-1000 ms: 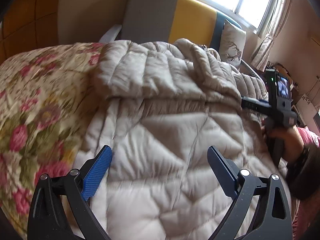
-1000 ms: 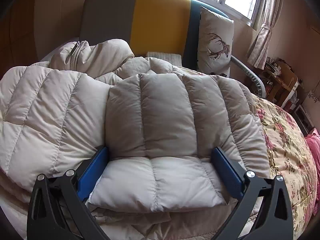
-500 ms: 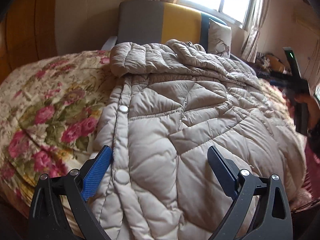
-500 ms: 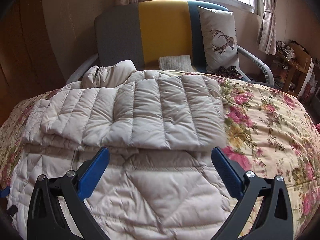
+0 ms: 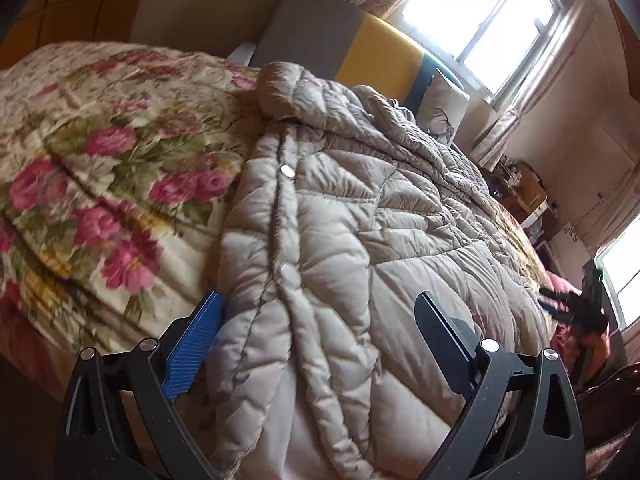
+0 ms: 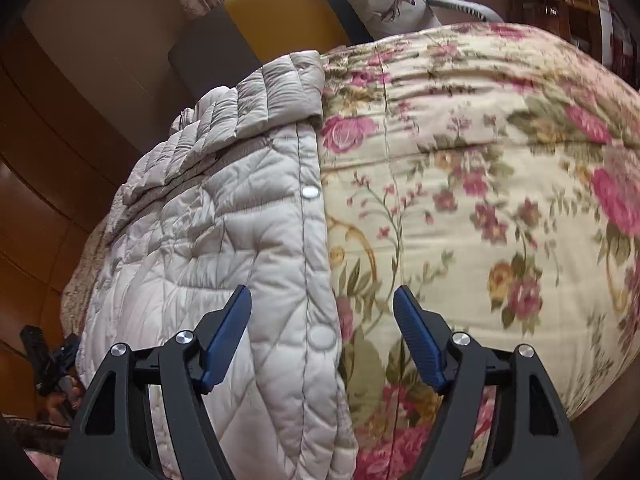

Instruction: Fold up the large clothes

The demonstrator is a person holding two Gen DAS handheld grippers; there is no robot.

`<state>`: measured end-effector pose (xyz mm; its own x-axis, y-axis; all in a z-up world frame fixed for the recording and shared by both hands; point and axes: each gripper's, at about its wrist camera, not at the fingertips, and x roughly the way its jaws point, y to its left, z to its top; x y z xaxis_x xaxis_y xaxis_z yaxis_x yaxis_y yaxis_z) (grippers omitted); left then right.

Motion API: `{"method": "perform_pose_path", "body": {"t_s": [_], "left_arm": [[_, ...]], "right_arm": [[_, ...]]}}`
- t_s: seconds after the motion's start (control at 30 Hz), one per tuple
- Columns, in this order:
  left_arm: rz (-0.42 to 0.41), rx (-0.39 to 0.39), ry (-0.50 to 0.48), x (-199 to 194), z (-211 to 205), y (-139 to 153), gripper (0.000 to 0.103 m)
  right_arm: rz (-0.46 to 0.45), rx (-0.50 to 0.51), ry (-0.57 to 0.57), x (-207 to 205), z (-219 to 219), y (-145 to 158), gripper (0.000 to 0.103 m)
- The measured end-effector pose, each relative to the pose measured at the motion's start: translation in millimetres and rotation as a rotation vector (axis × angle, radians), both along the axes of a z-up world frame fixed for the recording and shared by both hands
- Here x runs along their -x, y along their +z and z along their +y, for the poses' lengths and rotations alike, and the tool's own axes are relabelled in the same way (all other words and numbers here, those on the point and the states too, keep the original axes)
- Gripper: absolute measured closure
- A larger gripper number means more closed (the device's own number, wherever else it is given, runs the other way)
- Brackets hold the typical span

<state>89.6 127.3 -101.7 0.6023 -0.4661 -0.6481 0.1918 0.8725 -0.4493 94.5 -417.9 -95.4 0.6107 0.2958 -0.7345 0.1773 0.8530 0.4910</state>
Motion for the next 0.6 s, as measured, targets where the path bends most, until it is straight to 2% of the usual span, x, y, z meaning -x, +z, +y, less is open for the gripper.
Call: {"method": "perform_pose_path", "body": {"t_s": [0.03, 0.1, 0.23, 0.27, 0.37, 0.5, 0.57, 0.6], "left_arm": [[0.022, 0.012, 0.007, 1.4, 4.1, -3.4, 0.008], [0.061, 0.06, 0.013, 5.3, 12.7, -11.0, 0.019], [0.086, 0.208, -0.019, 18.8, 19.7, -15.3, 0.02], [0.093, 0.222, -0.032, 20.6, 18.4, -17.0, 0.02], [0.124, 0.25, -0.071, 28.3, 11.9, -22.9, 0.02], [0.168, 0.302, -0.128, 32.6, 5.9, -29.1, 0.02], [0.186, 0.291, -0.161, 33.1, 0.1, -31.5, 0.02], [0.186, 0.276, -0.172, 33.9, -2.8, -31.5, 0.02]], "right_arm": [[0.004, -0.041, -0.003, 7.7, -1.1, -5.4, 0.034], [-0.006, -0.135, -0.011, 20.8, -0.4, -15.7, 0.037], [-0.058, -0.287, 0.005, 36.2, 7.7, -23.2, 0.037], [-0.068, -0.316, 0.014, 38.3, 10.4, -24.4, 0.037], [-0.071, -0.336, 0.048, 40.7, 18.5, -24.8, 0.037], [-0.069, -0.414, 0.083, 45.0, 22.1, -26.7, 0.037], [-0.053, -0.392, 0.089, 48.2, 22.6, -28.9, 0.044], [-0.044, -0.38, 0.084, 50.4, 19.9, -30.0, 0.051]]}}
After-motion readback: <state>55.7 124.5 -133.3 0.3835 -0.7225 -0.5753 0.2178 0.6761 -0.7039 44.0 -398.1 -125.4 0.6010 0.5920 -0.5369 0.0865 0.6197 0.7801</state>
